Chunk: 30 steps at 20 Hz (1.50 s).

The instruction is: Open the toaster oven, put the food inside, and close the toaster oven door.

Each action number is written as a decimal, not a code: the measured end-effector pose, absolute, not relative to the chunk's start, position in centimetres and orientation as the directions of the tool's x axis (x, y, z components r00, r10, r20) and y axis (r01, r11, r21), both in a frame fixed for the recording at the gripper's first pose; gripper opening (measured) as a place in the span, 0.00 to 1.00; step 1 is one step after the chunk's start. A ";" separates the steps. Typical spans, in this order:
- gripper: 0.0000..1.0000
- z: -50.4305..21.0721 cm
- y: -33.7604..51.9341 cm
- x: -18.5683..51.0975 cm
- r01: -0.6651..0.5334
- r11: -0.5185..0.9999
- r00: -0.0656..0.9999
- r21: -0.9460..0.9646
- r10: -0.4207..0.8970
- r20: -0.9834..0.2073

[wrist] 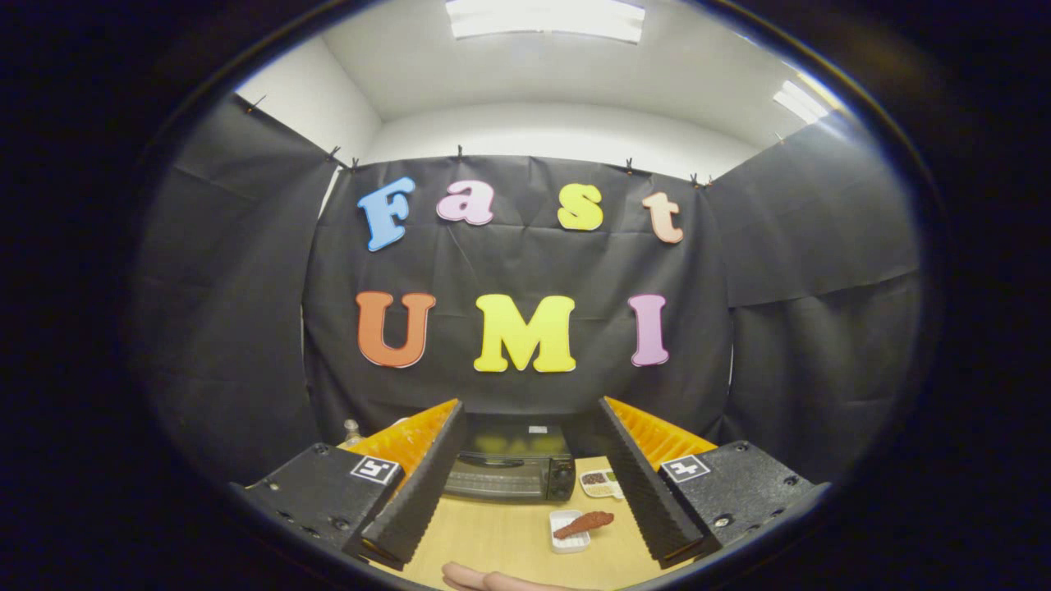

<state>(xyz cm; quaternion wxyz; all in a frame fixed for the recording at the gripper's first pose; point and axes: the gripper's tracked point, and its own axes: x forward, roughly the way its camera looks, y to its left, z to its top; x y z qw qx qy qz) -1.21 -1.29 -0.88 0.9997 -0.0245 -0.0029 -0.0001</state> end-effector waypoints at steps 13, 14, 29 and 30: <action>1.00 -6.8 0.9 6.5 -0.037 0.998 0.997 -0.046 0.034 -0.062; 1.00 -9.0 0.8 8.5 -0.026 0.998 0.994 -0.056 0.020 -0.105; 1.00 -27.9 3.3 30.2 -0.001 0.999 0.879 -0.047 -0.022 -0.477; 1.00 -28.6 3.3 30.9 -0.001 0.999 0.870 -0.045 -0.021 -0.493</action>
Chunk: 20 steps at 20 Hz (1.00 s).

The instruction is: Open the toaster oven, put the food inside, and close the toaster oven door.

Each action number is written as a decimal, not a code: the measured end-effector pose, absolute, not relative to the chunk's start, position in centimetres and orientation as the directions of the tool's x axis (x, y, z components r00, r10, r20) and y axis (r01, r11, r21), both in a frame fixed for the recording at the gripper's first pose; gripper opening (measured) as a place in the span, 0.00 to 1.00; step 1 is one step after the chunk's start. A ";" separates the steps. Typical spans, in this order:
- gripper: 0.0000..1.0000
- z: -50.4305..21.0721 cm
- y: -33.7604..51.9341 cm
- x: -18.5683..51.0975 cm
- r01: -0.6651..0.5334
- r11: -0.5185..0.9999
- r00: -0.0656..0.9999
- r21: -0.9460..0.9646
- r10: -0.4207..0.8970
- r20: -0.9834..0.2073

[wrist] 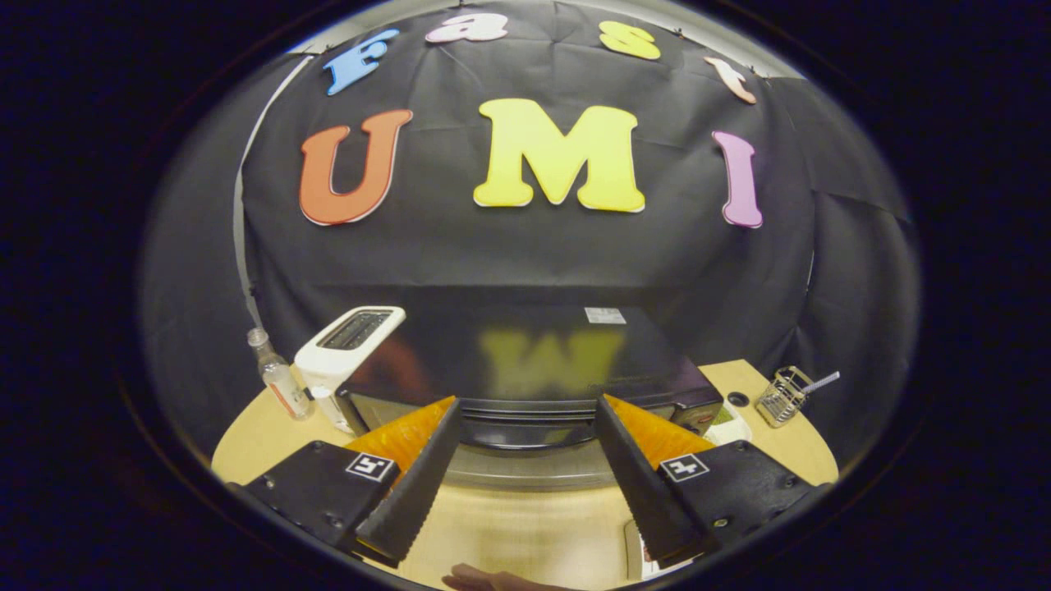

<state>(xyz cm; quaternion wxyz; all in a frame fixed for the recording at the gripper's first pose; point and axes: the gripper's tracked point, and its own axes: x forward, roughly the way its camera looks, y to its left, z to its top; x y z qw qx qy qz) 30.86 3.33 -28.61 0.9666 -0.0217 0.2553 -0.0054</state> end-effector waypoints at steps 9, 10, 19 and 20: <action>1.00 -29.3 4.1 31.8 -0.018 1.000 0.864 -0.009 0.011 -0.503; 1.00 -29.3 4.2 31.7 -0.021 1.000 0.868 -0.017 0.009 -0.496; 1.00 -30.3 4.1 25.5 -0.044 0.997 0.881 -0.070 0.005 -0.473; 1.00 -30.6 4.1 24.7 -0.046 0.996 0.881 -0.077 0.004 -0.472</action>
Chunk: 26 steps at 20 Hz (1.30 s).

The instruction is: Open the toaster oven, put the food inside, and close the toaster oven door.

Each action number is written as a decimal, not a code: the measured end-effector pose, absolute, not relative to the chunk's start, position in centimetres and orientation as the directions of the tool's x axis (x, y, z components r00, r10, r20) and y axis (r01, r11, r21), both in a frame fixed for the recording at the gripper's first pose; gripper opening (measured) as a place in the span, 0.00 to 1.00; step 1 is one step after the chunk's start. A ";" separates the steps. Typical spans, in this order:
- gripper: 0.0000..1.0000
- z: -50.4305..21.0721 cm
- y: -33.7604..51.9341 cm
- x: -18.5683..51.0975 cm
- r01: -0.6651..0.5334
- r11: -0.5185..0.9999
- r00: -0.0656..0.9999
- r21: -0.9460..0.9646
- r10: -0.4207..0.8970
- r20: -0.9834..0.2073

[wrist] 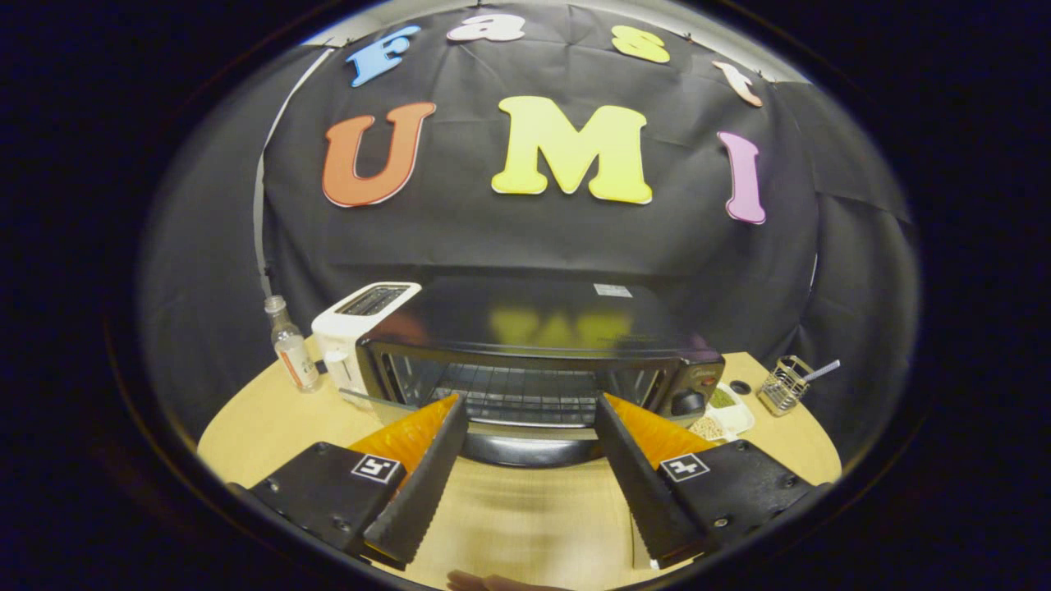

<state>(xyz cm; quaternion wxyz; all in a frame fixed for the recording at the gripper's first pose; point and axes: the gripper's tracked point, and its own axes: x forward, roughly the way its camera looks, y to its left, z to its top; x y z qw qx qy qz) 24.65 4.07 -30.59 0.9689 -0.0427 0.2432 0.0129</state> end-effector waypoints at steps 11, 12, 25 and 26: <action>1.00 -35.8 3.7 17.1 -0.048 0.991 0.887 -0.124 -0.015 -0.461; 1.00 -36.3 3.6 16.7 -0.043 0.992 0.891 -0.120 -0.016 -0.453; 0.99 -44.3 3.5 13.3 -0.008 0.999 0.829 -0.045 -0.019 -0.559; 0.99 -44.7 3.5 13.1 -0.009 0.999 0.821 -0.048 -0.020 -0.571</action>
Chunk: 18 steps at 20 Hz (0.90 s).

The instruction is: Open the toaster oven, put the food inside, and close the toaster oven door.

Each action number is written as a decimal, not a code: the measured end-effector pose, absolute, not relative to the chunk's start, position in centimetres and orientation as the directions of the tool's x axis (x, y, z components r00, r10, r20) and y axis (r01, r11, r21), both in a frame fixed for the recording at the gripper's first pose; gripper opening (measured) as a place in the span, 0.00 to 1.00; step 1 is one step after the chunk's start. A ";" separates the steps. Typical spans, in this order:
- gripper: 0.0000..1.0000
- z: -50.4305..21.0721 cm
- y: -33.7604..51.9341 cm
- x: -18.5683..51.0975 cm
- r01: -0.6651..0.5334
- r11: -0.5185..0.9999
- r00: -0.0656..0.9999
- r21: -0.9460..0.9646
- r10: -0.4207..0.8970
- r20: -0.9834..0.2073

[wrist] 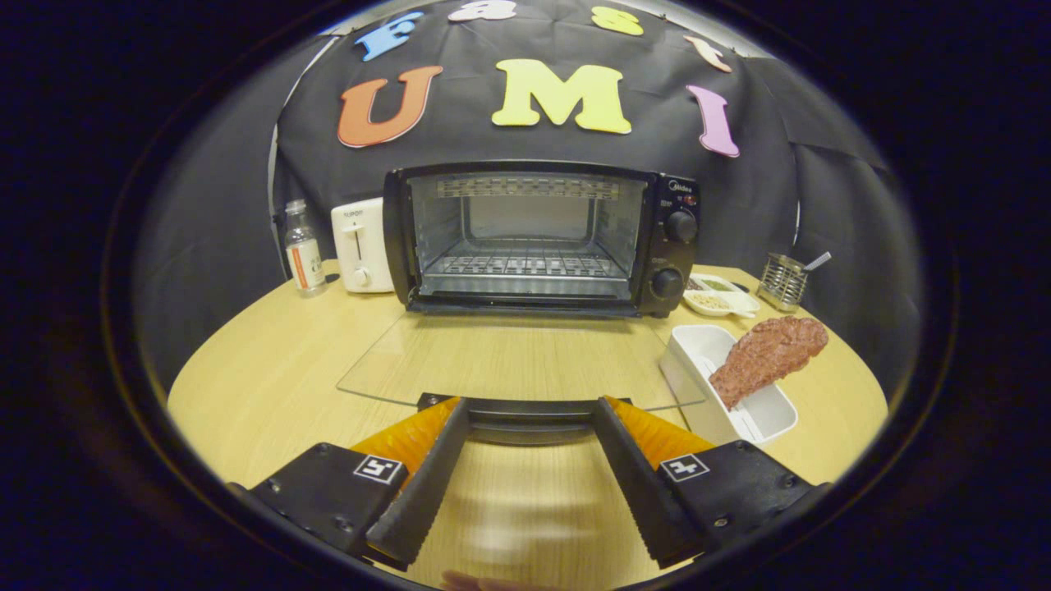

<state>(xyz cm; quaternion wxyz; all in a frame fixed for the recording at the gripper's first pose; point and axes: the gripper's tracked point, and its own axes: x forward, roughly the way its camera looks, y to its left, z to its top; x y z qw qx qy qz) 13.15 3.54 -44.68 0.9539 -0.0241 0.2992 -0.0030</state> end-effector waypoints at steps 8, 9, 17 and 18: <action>0.99 -42.9 3.6 12.9 -0.089 0.995 0.778 -0.046 0.041 -0.627; 0.99 -41.8 3.2 12.6 -0.091 0.995 0.781 -0.035 0.050 -0.622; 1.00 -34.2 -2.9 11.1 -0.159 0.987 0.810 -0.037 0.109 -0.576; 1.00 -33.5 -4.0 11.0 -0.159 0.987 0.810 -0.037 0.109 -0.577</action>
